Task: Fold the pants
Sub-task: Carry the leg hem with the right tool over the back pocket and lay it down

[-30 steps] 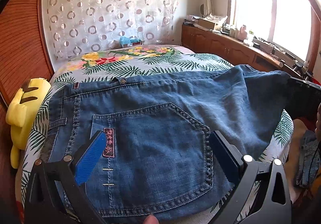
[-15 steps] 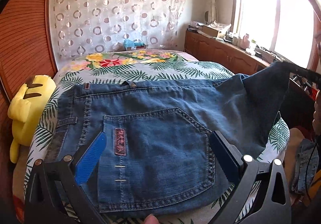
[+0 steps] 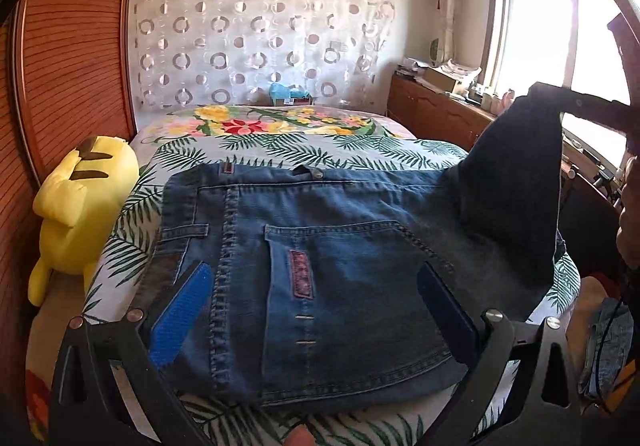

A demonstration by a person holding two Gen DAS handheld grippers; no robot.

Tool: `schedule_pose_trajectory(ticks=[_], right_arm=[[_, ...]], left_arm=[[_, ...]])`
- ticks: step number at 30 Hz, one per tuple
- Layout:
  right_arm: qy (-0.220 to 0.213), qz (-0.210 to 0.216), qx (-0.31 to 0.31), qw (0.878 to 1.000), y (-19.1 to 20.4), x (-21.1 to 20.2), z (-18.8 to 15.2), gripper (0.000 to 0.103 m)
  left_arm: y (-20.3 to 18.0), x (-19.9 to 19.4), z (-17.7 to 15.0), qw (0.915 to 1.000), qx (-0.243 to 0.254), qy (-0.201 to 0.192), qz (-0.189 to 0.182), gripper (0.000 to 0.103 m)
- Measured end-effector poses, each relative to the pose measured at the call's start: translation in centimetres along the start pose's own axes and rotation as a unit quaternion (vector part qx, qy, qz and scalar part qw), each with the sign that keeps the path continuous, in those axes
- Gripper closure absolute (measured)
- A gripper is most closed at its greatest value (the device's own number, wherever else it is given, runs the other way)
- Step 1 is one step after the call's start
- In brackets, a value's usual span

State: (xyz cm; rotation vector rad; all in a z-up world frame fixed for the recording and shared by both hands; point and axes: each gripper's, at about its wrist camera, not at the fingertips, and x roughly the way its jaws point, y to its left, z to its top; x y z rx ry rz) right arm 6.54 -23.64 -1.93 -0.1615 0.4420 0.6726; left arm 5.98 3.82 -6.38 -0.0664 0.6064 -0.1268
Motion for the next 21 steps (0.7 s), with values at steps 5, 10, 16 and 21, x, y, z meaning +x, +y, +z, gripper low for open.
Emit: schedule_pose_trajectory(ticks=[5, 10, 16, 21], right_arm=[[0.020, -0.001, -0.009, 1.000, -0.6, 1.3, 0.0, 0.091], [0.015, -0.019, -0.004, 1.000, -0.8, 0.2, 0.7, 0.057], [0.021, -0.051, 0.010, 0.998, -1.0, -0.1, -0.8, 0.055], [0.046, -0.073, 0.023, 0.996, -1.4, 1.0, -2.2, 0.055]], left_arm=[[0.2, 0.4, -0.2, 1.0000, -0.003, 0.005, -0.005, 0.001], [-0.5, 0.8, -0.3, 0.9999, 0.001, 0.008, -0.014, 0.001], [-1.3, 1.6, -0.3, 0.9995, 0.007, 0.017, -0.025, 0.001], [-2.1, 2.6, 0.1, 0.9988, 0.015, 0.026, -0.040, 0.001]])
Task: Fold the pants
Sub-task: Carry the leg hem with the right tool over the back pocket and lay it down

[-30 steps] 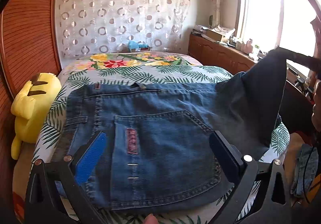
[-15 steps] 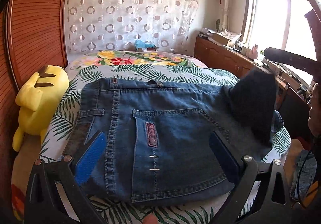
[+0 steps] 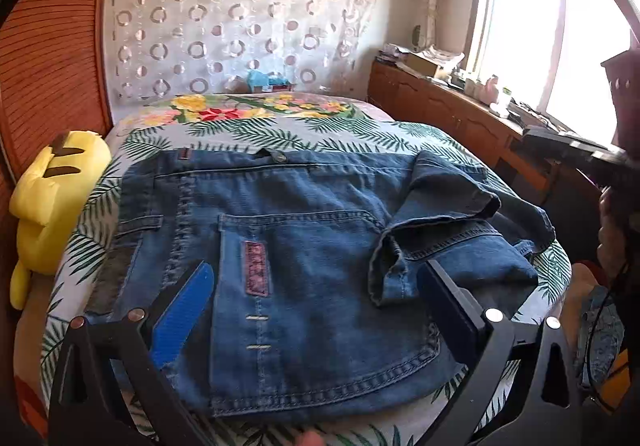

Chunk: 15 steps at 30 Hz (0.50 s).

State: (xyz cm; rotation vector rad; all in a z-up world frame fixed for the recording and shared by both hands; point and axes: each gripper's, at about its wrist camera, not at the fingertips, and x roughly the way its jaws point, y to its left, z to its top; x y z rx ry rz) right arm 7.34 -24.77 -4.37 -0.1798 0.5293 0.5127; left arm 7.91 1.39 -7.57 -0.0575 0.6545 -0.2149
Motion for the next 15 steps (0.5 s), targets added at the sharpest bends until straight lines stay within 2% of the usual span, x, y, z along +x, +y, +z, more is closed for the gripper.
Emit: schedule_pose_trajectory(ticks=[1, 3, 6, 11, 15], right_arm=[[0.005, -0.002, 0.002, 1.000, 0.1, 0.2, 0.0, 0.055], [0.016, -0.003, 0.011, 1.000, 0.1, 1.1, -0.1, 0.055], [0.032, -0.005, 0.018, 0.999, -0.1, 2.5, -0.1, 0.055], [0.054, -0.007, 0.029, 0.998, 0.1, 5.0, 0.7, 0.054], [0.066, -0.008, 0.042, 0.997, -0.1, 5.5, 1.3, 0.053]], left_arm=[[-0.2, 0.3, 0.1, 1.0000, 0.001, 0.002, -0.007, 0.003], [-0.4, 0.9, 0.4, 0.9997, 0.003, 0.011, -0.019, 0.018], [-1.0, 1.9, 0.9, 0.9992, 0.011, 0.020, -0.034, 0.031], [-2.5, 3.8, 1.2, 0.9974, 0.027, 0.041, -0.053, 0.042], [-3.6, 5.1, 0.9, 0.9951, 0.042, 0.063, -0.063, 0.049]])
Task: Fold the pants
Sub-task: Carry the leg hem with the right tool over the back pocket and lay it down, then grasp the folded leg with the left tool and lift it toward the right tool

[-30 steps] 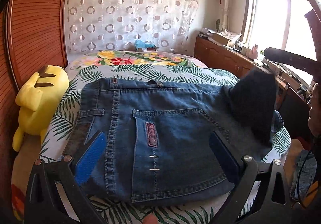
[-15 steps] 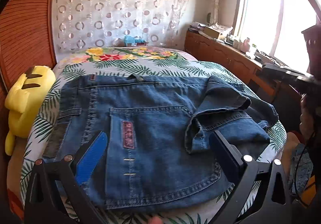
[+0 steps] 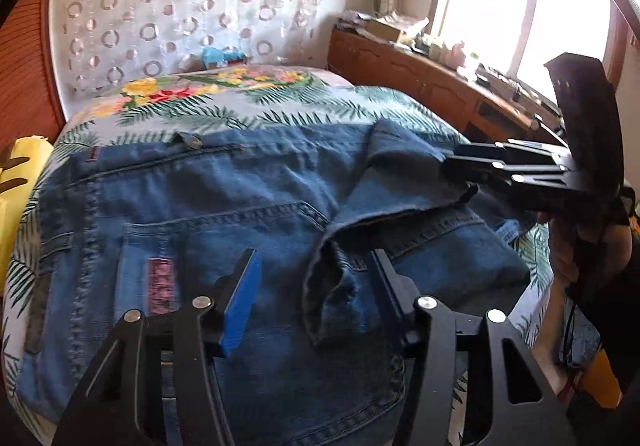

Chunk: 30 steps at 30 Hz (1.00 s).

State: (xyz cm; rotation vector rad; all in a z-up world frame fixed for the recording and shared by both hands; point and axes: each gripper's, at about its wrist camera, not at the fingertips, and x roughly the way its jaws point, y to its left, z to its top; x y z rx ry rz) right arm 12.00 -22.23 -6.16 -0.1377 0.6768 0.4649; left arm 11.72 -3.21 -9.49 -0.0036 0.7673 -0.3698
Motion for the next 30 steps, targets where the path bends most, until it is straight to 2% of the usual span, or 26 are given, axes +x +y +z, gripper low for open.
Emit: schedule_pose_trajectory(ticks=[2, 5, 10, 12, 14, 15, 16, 18, 25, 30], right_arm=[[0.004, 0.002, 0.009, 1.000, -0.1, 0.1, 0.1, 0.053], [0.013, 0.010, 0.025, 1.000, -0.3, 0.1, 0.1, 0.052], [0.038, 0.044, 0.046, 0.997, -0.8, 0.9, -0.1, 0.052], [0.040, 0.048, 0.045, 0.997, -0.6, 0.8, -0.2, 0.053], [0.036, 0.056, 0.040, 0.997, -0.3, 0.5, 0.2, 0.064], [0.033, 0.057, 0.035, 0.997, 0.0, 0.2, 0.5, 0.077], [0.027, 0.055, 0.032, 0.998, 0.1, 0.0, 0.7, 0.085], [0.013, 0.065, 0.026, 0.997, 0.3, -0.9, 1.1, 0.094], [-0.043, 0.073, 0.000, 0.996, 1.4, -5.3, 4.0, 0.096], [-0.078, 0.083, -0.023, 0.993, 3.3, -8.0, 6.1, 0.096]], left_arm=[[-0.3, 0.7, -0.1, 0.9999, 0.005, 0.011, -0.005, 0.051], [-0.5, 1.6, -0.3, 0.9997, 0.012, 0.023, -0.003, 0.059], [-0.9, 1.7, -0.3, 0.9996, 0.014, 0.023, -0.008, 0.071], [-1.3, 1.4, -0.4, 0.9996, 0.018, 0.019, -0.013, 0.086], [-1.8, 1.1, -0.5, 0.9995, 0.028, 0.013, -0.010, 0.092], [-2.1, 0.9, -0.5, 0.9993, 0.034, 0.011, -0.007, 0.093], [-2.3, 0.5, -0.4, 0.9993, 0.036, 0.007, -0.007, 0.094], [-2.3, -0.3, -0.2, 0.9993, 0.035, -0.001, -0.010, 0.095], [-1.7, -6.2, 1.4, 0.9973, 0.029, -0.066, -0.013, 0.095], [-1.4, -9.5, 2.1, 0.9949, 0.035, -0.095, -0.001, 0.095]])
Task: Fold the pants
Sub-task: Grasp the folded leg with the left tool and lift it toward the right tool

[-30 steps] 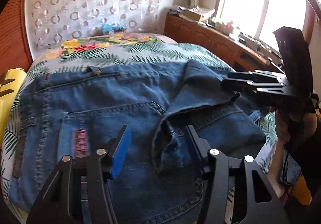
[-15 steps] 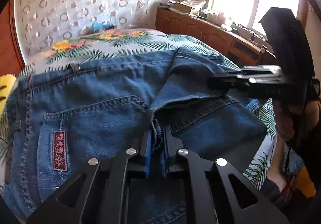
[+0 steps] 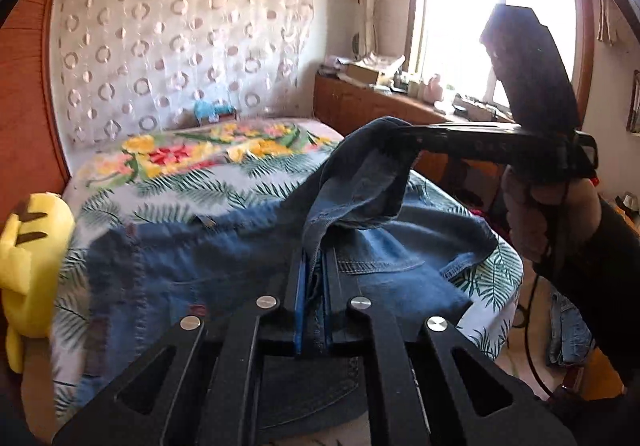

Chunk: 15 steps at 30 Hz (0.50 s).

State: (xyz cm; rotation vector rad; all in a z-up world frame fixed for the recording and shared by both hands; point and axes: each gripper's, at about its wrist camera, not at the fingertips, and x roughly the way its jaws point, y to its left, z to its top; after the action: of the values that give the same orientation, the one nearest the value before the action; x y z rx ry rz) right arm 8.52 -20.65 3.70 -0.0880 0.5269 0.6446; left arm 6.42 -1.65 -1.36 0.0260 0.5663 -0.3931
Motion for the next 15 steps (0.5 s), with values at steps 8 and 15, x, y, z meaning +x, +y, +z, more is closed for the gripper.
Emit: schedule_pose_trajectory(ticks=[8, 15], right_arm=[[-0.015, 0.033, -0.026, 0.999, 3.1, 1.0, 2.5, 0.096], [-0.012, 0.061, -0.042, 0.997, 4.4, 4.6, 4.0, 0.096]], left_arm=[[2.8, -3.0, 0.0, 0.9992, -0.016, -0.018, 0.031, 0.095], [5.7, -4.9, -1.5, 0.9971, -0.046, -0.023, 0.056, 0.095]])
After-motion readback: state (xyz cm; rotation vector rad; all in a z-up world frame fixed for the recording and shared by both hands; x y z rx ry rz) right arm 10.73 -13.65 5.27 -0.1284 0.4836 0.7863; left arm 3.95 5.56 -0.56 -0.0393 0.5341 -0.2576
